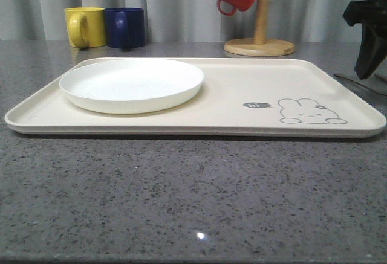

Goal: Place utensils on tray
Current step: 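Reach the right gripper down and grasp the fork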

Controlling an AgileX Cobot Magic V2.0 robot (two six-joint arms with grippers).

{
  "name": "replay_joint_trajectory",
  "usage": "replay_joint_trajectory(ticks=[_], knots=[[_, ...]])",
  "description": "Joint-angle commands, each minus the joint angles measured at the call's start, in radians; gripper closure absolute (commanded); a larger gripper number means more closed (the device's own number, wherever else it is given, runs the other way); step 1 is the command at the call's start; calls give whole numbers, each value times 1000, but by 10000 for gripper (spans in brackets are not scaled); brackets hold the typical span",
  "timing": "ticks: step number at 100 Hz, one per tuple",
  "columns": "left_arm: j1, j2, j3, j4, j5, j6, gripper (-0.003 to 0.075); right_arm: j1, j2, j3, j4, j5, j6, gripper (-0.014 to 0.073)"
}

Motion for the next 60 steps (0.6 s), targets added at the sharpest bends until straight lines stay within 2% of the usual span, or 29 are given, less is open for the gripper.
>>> replay_joint_trajectory(ticks=[1, 28, 33, 40, 55, 60], knots=[[-5, 5, -27, -5, -72, -1, 738, -1, -14, -36, 3, -50, -17, 160], [-5, 5, -27, -5, -72, -1, 738, -1, 38, -36, 4, -51, -17, 162], [-5, 5, -27, -5, -72, -1, 738, -1, 38, -36, 4, -51, -17, 186], [-5, 5, -27, -5, -72, -1, 738, -1, 38, -36, 4, -51, -17, 267], [-5, 5, -27, -5, -72, -1, 738, -1, 38, -36, 5, -45, -17, 526], [-5, 5, -27, -5, -72, -1, 738, -1, 38, -36, 5, -42, -17, 588]])
